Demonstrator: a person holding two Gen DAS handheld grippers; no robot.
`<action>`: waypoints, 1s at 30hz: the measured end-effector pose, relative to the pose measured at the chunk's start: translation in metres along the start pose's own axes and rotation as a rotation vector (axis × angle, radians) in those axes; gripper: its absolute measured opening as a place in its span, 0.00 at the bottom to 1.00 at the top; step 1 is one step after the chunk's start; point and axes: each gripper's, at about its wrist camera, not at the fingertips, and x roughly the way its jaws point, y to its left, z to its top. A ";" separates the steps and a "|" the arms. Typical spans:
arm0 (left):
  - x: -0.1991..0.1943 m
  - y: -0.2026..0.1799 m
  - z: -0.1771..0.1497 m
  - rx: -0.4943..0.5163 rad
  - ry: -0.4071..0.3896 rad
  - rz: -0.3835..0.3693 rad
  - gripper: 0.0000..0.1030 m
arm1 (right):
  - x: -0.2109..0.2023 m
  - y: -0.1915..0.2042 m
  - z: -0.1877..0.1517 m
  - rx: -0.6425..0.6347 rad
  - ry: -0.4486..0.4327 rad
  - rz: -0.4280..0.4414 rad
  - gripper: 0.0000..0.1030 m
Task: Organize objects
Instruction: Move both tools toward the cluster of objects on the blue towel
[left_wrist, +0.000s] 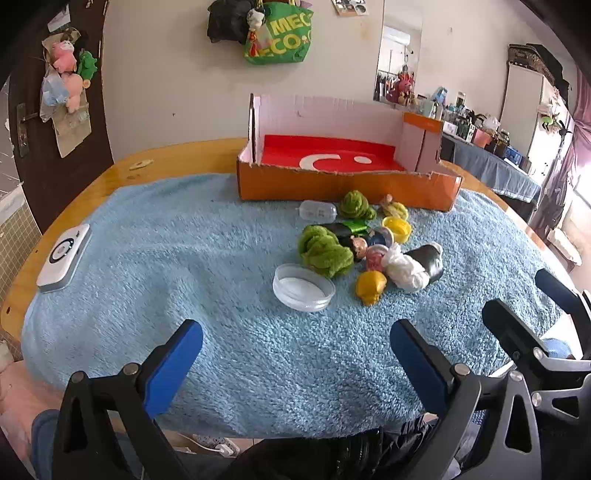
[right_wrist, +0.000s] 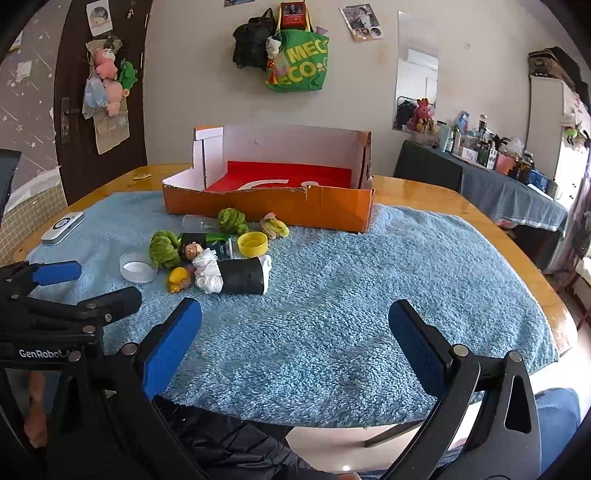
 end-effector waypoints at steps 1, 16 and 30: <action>0.001 0.000 -0.001 -0.002 0.007 -0.009 1.00 | 0.000 0.001 0.000 -0.002 0.000 -0.001 1.00; 0.015 -0.003 -0.007 0.017 0.035 0.018 1.00 | 0.013 -0.001 -0.007 0.015 0.045 -0.003 1.00; 0.018 0.006 0.005 -0.005 0.034 0.027 1.00 | 0.029 0.001 0.010 0.009 0.069 0.028 1.00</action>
